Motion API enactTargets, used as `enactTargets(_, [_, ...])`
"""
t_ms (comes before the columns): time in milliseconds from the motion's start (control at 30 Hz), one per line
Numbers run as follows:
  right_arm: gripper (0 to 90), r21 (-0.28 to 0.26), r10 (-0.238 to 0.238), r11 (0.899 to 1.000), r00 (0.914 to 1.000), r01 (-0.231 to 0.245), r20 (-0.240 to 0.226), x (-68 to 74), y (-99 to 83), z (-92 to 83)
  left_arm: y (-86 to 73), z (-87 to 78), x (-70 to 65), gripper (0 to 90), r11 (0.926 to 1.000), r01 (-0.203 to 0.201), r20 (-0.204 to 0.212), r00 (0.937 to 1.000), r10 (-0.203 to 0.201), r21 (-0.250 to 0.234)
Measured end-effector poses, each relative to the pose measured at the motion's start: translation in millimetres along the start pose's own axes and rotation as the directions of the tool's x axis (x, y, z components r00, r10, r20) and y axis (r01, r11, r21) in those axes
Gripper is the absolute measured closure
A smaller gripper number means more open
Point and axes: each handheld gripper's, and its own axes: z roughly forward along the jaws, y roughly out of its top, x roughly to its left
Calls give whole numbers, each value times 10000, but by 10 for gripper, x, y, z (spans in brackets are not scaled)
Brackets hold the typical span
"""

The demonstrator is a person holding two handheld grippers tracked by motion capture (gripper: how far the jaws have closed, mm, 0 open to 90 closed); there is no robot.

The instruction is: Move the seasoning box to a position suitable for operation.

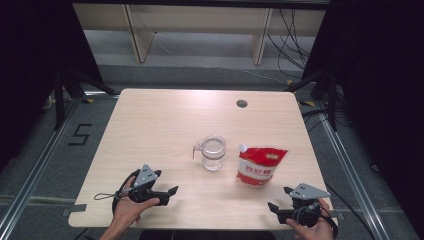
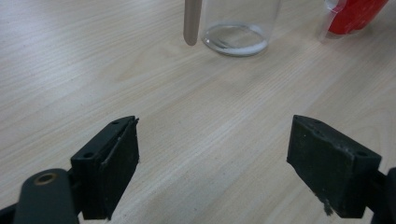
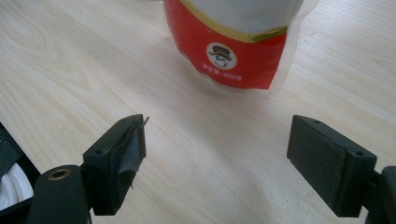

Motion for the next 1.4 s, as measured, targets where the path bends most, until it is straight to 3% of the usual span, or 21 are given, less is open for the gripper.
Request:
enactTargets(67, [201,-63,98,9999,10000,-98,12,2,1,-5,3,10,-5,163,9998,194,-8,9998,-194,3])
enactTargets(100, [202,10,409,9992,9992,-409,-4,27,-2,-11,10,7,6,164,9999,106,14,9999,-106,35])
enactTargets(233, [204,-93,320,9994,9995,-321,-54,24,0,-8,42,12,34,163,10000,-18,-52,10000,18,-30])
enactTargets(267, [203,-180,89,9998,10000,-90,-34,2,5,-5,43,24,28,162,9998,191,-18,9998,-191,-26])
enactTargets(300, [202,-279,-108,9996,9999,104,-113,-16,7,11,60,35,40,163,10000,5,-71,10000,-5,-93])
enactTargets(367, [202,-281,107,9995,9999,-108,-47,-2,5,-3,82,46,42,162,9998,108,-142,9998,-110,-167])
enactTargets(533, [199,-494,43,9988,9999,-50,-139,-30,6,-4,122,76,54,163,9995,158,-141,9998,-162,-257])
enactTargets(633, [196,-503,199,9985,9998,-203,-79,-20,7,-8,163,85,50,172,9990,146,-201,9997,-154,-419])
enactTargets(667, [198,-446,535,9975,9985,-540,-126,3,5,-12,172,90,49,177,9989,130,-209,9997,-139,-451])
enactTargets(733, [198,-473,527,9975,9986,-530,-83,1,7,-17,197,107,54,192,9985,53,-257,9996,-67,-541])
enactTargets(867, [197,-473,545,9974,9985,-546,-36,-1,5,-16,252,189,105,218,9976,-4,-406,9992,-24,-689])
enactTargets(967, [200,-617,292,9977,9995,-285,94,-29,8,-24,300,245,122,242,9968,11,-484,9988,-50,-802])
enactTargets(1067, [212,-674,458,9967,9988,-445,167,-22,3,-36,362,309,116,275,9956,-306,-501,9984,263,-884])
enactTargets(1167, [212,-658,566,9963,9984,-560,69,-19,3,-38,414,380,119,327,9947,-321,-506,9983,272,-978])
enactTargets(1233, [212,-718,153,9973,9997,-139,191,-53,4,-31,459,456,133,365,9941,-251,-482,9986,201,-1054])
enactTargets(1400, [212,-665,279,9974,9996,-273,78,-50,4,-31,538,587,134,413,9924,-518,-552,9974,458,-1118])
